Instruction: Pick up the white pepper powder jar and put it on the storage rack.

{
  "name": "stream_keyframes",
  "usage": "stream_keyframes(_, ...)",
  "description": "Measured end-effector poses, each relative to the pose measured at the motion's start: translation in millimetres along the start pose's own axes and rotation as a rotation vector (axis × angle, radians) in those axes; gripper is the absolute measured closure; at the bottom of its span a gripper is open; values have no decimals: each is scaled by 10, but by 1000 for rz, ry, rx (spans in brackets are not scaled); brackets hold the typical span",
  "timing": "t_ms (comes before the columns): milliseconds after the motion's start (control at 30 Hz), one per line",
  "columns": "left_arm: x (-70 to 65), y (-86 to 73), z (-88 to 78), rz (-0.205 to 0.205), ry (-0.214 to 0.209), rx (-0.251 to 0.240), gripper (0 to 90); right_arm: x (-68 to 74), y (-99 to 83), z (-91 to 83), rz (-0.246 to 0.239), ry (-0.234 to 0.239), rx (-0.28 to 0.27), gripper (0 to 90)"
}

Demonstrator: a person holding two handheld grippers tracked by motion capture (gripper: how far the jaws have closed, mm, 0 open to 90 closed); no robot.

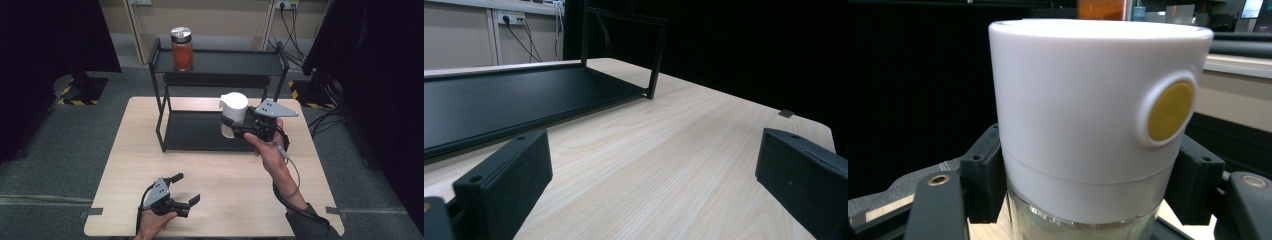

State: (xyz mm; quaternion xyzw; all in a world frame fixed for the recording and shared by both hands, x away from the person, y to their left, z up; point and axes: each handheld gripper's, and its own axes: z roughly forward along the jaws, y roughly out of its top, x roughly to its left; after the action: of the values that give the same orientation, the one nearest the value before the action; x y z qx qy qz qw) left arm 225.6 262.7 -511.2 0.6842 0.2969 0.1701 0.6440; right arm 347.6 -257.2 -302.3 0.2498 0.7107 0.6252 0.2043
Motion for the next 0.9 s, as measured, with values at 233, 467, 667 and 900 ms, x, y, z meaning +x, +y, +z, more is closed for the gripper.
stream_keyframes(233,0,-2,1,-4,-2,-1,9,-14,151,52,-9,-5,7,307)
stream_keyframes(467,2,-4,-1,-2,-3,-4,9,-40,294,80,-7,-3,12,307)
stream_keyframes(667,4,-3,1,-4,-3,-2,9,-54,465,105,-13,-4,6,307)
stream_keyframes(900,5,-2,-1,-4,-4,-1,9,-72,657,156,-12,-5,3,307)
